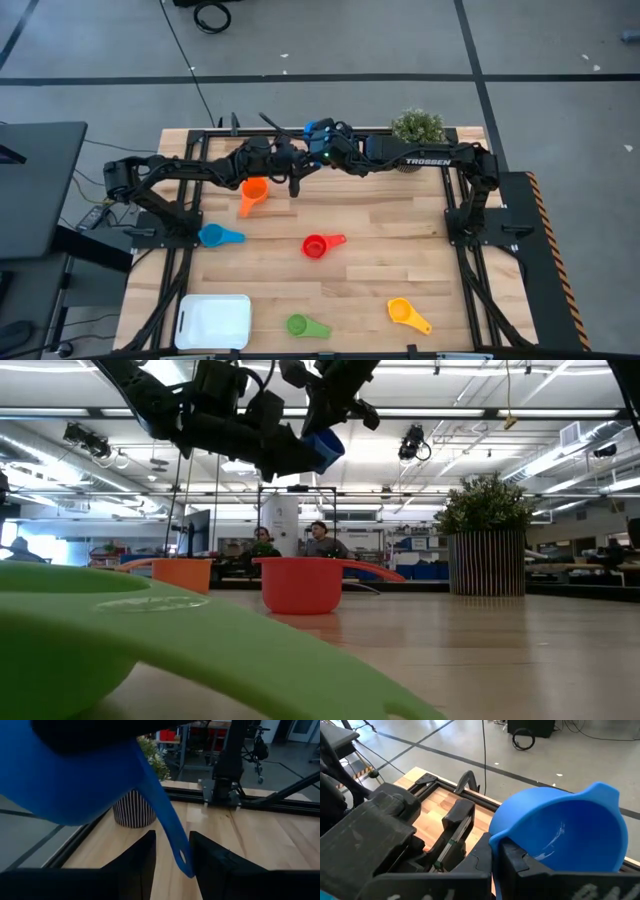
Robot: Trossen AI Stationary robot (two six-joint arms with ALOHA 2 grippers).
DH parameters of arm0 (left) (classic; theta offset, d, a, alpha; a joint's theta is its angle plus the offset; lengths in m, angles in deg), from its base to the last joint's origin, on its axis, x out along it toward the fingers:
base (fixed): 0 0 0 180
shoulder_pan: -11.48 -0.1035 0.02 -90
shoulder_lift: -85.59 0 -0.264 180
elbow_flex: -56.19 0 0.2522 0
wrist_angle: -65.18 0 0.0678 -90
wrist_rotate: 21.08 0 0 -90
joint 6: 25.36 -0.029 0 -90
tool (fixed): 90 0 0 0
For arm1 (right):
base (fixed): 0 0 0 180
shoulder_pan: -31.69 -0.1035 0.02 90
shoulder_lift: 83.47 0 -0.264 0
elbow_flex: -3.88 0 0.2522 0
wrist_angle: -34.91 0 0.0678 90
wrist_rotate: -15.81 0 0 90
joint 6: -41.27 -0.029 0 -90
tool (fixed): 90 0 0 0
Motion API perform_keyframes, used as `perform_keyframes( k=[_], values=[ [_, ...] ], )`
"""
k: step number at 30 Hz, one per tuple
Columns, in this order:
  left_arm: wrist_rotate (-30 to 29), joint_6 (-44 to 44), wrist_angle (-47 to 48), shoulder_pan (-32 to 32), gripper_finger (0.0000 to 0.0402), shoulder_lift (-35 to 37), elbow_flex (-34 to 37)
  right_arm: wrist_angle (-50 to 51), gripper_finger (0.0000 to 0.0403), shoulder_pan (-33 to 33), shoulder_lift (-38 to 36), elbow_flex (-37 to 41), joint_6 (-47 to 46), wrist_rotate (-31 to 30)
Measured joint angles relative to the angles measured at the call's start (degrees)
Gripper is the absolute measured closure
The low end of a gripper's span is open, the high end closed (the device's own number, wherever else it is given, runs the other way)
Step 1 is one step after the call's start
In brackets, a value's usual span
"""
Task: Nest measuring cups in basket
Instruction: Stack the dark blue measuring cup into the orange measuring cup
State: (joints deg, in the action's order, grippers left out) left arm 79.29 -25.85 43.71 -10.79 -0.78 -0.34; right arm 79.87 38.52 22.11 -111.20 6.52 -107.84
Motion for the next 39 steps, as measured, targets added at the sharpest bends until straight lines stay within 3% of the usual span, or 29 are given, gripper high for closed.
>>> perform_keyframes(
  k=[5, 10, 12, 22, 39],
  values=[
    [-1.48, -0.18, -0.13, -0.02, 0.0298, 0.00, 0.00, 0.01, 0.0393, 0.00, 0.00, 0.00, 0.28, 0.00],
    [-1.86, -0.18, 0.02, 0.00, 0.0376, 0.00, 0.00, -0.08, 0.0393, 0.00, 0.00, 0.00, 0.50, 0.00],
    [-2.23, -0.11, 0.11, -0.08, 0.0390, 0.00, 0.00, -0.18, 0.0393, 0.02, 0.00, 0.00, 0.54, -0.11],
    [-2.19, -0.17, 0.13, -0.07, 0.0395, 0.00, 0.00, -0.24, 0.0386, 0.06, 0.00, 0.00, 0.71, 0.80],
    [-1.25, 2.38, 0.80, -1.23, 0.0396, 0.24, -0.07, -0.55, 0.0299, 0.81, -1.52, -0.96, 11.41, 8.56]
  ],
)
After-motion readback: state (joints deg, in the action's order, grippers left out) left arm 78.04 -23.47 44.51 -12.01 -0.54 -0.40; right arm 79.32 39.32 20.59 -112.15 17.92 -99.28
